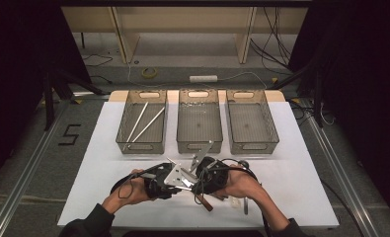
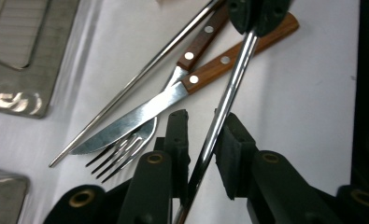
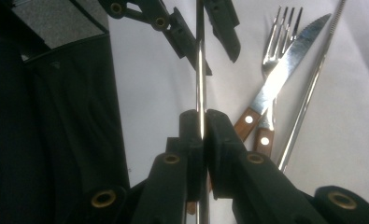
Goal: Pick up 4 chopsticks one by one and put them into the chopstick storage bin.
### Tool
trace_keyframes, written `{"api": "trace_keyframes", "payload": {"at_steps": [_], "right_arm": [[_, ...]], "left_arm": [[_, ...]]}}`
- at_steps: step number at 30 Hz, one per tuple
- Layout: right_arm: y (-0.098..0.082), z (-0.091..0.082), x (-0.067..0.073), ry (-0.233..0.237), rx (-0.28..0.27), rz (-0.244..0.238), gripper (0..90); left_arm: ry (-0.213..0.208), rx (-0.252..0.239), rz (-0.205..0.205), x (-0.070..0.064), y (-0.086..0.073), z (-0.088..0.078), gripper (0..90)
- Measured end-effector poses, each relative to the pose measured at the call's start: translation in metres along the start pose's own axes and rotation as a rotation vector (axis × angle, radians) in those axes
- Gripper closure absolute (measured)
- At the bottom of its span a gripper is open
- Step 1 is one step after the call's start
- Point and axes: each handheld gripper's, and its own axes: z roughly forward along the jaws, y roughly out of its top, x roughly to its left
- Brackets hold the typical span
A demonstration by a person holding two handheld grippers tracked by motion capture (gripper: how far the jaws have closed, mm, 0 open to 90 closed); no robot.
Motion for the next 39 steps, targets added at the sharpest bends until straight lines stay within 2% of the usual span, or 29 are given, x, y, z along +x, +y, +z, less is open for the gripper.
{"api": "trace_keyframes", "payload": {"at_steps": [2,3,4,6,7,8,11,14,15,18,25,27,33,39], "right_arm": [[-0.001,-0.001,-0.001,0.007,-0.001,-0.026,85.2],[-0.002,-0.001,-0.001,0.017,-0.003,-0.016,84.9],[-0.002,-0.002,-0.002,0.019,-0.014,-0.03,83.8],[-0.003,-0.005,-0.004,0.016,-0.029,-0.016,81.2],[-0.004,-0.006,-0.007,0.021,-0.043,-0.016,80.8],[-0.005,-0.009,-0.008,0.016,-0.052,-0.013,74.1],[-0.005,-0.017,-0.011,-0.005,-0.086,0.025,63.7],[-0.006,-0.026,-0.012,-0.026,-0.152,0.061,55.6],[-0.006,-0.028,-0.014,-0.034,-0.167,0.059,52.6],[-0.007,-0.033,-0.015,-0.072,-0.21,0.089,45.5],[-0.009,-0.043,-0.014,-0.138,-0.317,0.126,39.2],[-0.011,-0.045,-0.015,-0.154,-0.343,0.134,37.5],[-0.017,-0.047,-0.013,-0.202,-0.388,0.155,34.0],[-0.029,-0.045,-0.013,-0.225,-0.423,0.18,34.0]], "left_arm": [[-0.021,0.0,0.014,-0.001,-0.001,0.0,78.3],[-0.036,0.01,0.033,-0.001,-0.001,-0.001,79.6],[-0.043,0.002,0.03,-0.003,-0.001,0.0,81.4],[-0.073,0.012,0.044,-0.004,-0.001,0.001,84.9],[-0.063,0.016,0.037,-0.005,0.0,0.002,85.0],[-0.061,0.023,0.035,-0.004,-0.001,0.002,85.2],[-0.047,0.017,0.0,-0.001,-0.003,0.002,85.3],[-0.029,0.011,-0.023,0.003,-0.005,-0.001,85.4],[-0.018,0.011,-0.027,0.004,-0.006,-0.002,85.4],[0.007,0.011,-0.061,0.009,-0.008,-0.006,85.4],[0.072,-0.035,-0.205,0.023,-0.019,-0.016,85.3],[0.072,-0.051,-0.238,0.027,-0.021,-0.02,85.3],[0.132,-0.093,-0.33,0.035,-0.024,-0.03,85.3],[0.179,-0.121,-0.397,0.044,-0.03,-0.039,85.3]]}}
